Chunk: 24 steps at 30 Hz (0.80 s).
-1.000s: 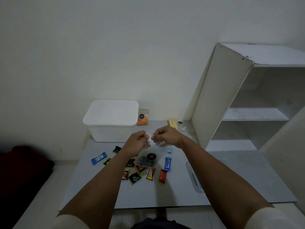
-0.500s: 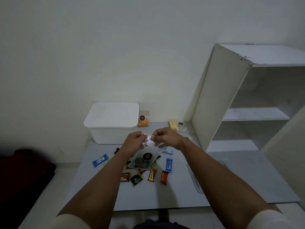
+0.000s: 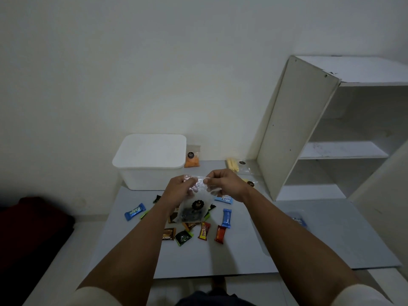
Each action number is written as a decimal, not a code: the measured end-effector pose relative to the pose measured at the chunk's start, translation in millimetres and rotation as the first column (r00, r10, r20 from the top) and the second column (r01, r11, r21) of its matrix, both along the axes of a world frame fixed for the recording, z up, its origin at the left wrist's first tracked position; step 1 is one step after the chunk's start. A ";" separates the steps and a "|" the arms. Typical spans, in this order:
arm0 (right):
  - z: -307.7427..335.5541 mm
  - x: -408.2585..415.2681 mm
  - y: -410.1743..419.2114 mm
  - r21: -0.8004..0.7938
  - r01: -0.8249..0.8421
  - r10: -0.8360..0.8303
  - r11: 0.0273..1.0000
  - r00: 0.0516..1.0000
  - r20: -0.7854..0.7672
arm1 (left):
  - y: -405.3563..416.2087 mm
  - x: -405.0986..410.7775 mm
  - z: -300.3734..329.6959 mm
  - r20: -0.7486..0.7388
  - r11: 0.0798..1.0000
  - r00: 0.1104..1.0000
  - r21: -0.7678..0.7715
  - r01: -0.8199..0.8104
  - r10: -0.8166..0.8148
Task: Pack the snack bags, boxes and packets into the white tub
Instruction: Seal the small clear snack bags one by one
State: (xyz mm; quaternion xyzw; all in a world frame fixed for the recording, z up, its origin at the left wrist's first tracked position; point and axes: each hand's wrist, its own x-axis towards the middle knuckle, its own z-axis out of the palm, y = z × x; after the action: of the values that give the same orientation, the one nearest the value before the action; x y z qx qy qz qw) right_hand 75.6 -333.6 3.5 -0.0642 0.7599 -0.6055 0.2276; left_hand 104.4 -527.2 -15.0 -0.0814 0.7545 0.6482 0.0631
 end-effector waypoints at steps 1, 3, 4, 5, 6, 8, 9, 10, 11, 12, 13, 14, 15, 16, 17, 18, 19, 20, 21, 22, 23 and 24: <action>-1.2 0.5 -0.7 -0.011 0.016 -0.016 1.000 1.000 -0.006 | 0.5 0.6 0.2 0.001 1.000 1.000 0.008 0.002 -0.002; -3.6 1.3 -0.9 -0.042 0.056 -0.055 0.998 0.998 0.005 | 1.0 1.6 1.9 -0.022 1.000 1.000 -0.001 0.010 -0.010; -5.0 1.8 -0.8 -0.065 0.075 -0.074 0.995 0.997 0.027 | 0.4 1.6 2.4 -0.034 1.000 0.999 -0.007 0.011 -0.011; -6.7 1.9 -0.5 -0.089 0.094 -0.089 0.992 0.995 0.052 | -0.4 1.0 2.4 -0.043 1.000 0.999 -0.007 0.012 -0.012; -8.2 2.1 -0.3 -0.108 0.109 -0.101 0.988 0.992 0.072 | -1.6 0.5 2.0 -0.048 1.000 0.999 -0.005 0.012 -0.012; -10.5 1.9 -0.2 -0.106 0.126 -0.119 0.986 0.990 0.069 | -2.8 -0.6 -0.1 -0.040 1.000 0.999 -0.002 0.005 -0.005; -10.6 2.1 -1.3 -0.092 0.130 -0.125 0.987 0.991 0.053 | -3.0 -0.8 -1.5 -0.032 1.000 0.999 0.008 -0.004 0.005; -10.1 2.4 -2.6 -0.077 0.136 -0.133 0.988 0.990 0.040 | -2.6 -0.7 -2.6 -0.026 0.999 1.000 0.028 -0.015 0.015; -9.9 2.6 -3.9 -0.062 0.144 -0.142 0.988 0.989 0.030 | -2.3 -0.7 -3.5 -0.021 0.999 0.999 0.047 -0.023 0.024; -9.7 2.8 -5.1 -0.055 0.157 -0.156 0.986 0.987 0.021 | -1.9 -1.0 -4.4 -0.017 0.998 0.999 0.057 -0.030 0.031; -10.0 3.0 -5.7 -0.058 0.175 -0.174 0.983 0.985 0.017 | -1.7 -1.8 -5.2 -0.015 0.997 0.999 0.061 -0.036 0.037; -10.6 3.3 -5.7 -0.078 0.196 -0.194 0.977 0.981 0.028 | -1.6 -2.9 -5.7 -0.014 0.997 0.999 0.068 -0.044 0.045; -11.5 3.7 -5.2 -0.114 0.219 -0.214 0.969 0.975 0.056 | -1.9 -3.9 -6.0 -0.013 0.995 0.998 0.081 -0.056 0.058; -12.4 4.0 -4.4 -0.153 0.237 -0.225 0.959 0.970 0.090 | -2.1 -4.5 -6.1 -0.012 0.993 0.997 0.094 -0.068 0.070; -13.1 4.3 -3.4 -0.180 0.245 -0.229 0.953 0.967 0.108 | -2.4 -4.9 -6.1 -0.013 0.992 0.997 0.099 -0.076 0.078; -13.9 4.5 -2.6 -0.187 0.247 -0.231 0.951 0.967 0.108 | -2.1 -4.8 -5.9 -0.015 0.992 0.997 0.099 -0.079 0.081; -14.5 4.9 -2.2 -0.178 0.245 -0.231 0.953 0.968 0.098 | -1.8 -4.6 -6.0 -0.017 0.992 0.997 0.099 -0.078 0.080; -14.8 5.2 -2.2 -0.168 0.245 -0.233 0.955 0.968 0.088 | -1.2 -4.4 -6.1 -0.017 0.991 0.997 0.106 -0.079 0.081; -14.9 5.4 -2.7 -0.160 0.248 -0.238 0.956 0.968 0.081 | -1.0 -4.3 -6.8 -0.017 0.991 0.996 0.109 -0.082 0.085; -15.1 5.4 -3.2 -0.161 0.254 -0.243 0.954 0.966 0.085 | -1.1 -4.5 -8.0 -0.017 0.990 0.996 0.111 -0.085 0.088; -15.5 5.2 -3.5 -0.179 0.261 -0.246 0.949 0.964 0.101 | -1.6 -4.8 -9.4 -0.017 0.990 0.996 0.110 -0.088 0.091; -16.2 5.3 -3.8 -0.205 0.267 -0.245 0.942 0.961 0.125 | -2.3 -5.3 -10.3 -0.015 0.990 0.996 0.111 -0.090 0.092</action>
State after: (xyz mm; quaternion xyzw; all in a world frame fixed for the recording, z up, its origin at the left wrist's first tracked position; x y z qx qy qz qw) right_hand 80.8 -337.4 -12.7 0.0401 0.6782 -0.7125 0.1753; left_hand 99.2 -529.5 -25.2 -0.1056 0.7136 0.6919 0.0304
